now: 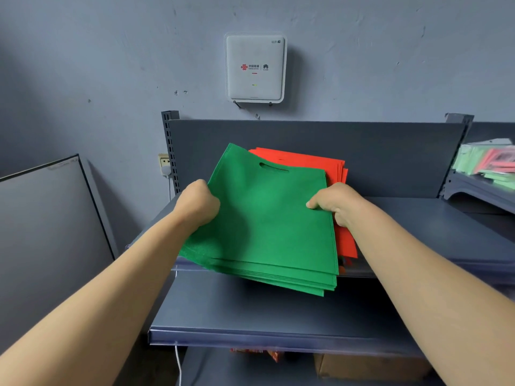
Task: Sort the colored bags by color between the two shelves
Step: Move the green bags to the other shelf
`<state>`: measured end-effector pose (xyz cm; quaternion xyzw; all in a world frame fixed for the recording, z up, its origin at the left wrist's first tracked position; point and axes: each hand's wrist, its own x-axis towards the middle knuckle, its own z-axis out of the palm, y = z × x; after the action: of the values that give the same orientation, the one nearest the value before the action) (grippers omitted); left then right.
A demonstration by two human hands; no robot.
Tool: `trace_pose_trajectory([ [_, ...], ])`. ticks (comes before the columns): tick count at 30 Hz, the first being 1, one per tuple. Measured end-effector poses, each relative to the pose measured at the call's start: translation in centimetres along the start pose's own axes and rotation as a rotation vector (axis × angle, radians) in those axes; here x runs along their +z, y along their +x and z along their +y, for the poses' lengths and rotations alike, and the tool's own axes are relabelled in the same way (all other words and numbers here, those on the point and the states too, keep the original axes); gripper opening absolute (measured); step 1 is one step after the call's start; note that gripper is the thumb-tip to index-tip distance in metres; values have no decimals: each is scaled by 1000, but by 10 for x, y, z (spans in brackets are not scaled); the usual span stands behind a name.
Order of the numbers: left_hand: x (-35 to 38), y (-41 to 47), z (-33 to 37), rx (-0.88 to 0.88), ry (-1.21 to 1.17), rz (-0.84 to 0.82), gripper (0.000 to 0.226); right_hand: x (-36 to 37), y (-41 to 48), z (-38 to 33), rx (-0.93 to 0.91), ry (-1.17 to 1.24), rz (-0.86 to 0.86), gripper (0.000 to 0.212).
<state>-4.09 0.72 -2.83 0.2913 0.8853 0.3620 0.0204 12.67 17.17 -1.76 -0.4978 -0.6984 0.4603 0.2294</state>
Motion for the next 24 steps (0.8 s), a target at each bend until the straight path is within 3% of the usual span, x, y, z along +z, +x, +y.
trace_pose_trajectory([
  [3, -9, -8, 4, 57, -113, 43, 33, 3, 1, -7, 2, 108, -41, 54],
  [6, -27, -19, 9, 126, -264, 177, 26, 6, -7, -19, -62, 168, -44, 72],
  [10, -51, -34, 8, 132, -280, 278, 27, 17, -25, -33, -240, 205, 7, 56],
  [15, -70, -61, -11, 86, -111, 356, 45, 50, -49, -46, -388, 171, 16, 39],
  [24, -126, -150, -75, -74, 89, 537, 44, 119, -137, -61, -562, 73, -152, 39],
])
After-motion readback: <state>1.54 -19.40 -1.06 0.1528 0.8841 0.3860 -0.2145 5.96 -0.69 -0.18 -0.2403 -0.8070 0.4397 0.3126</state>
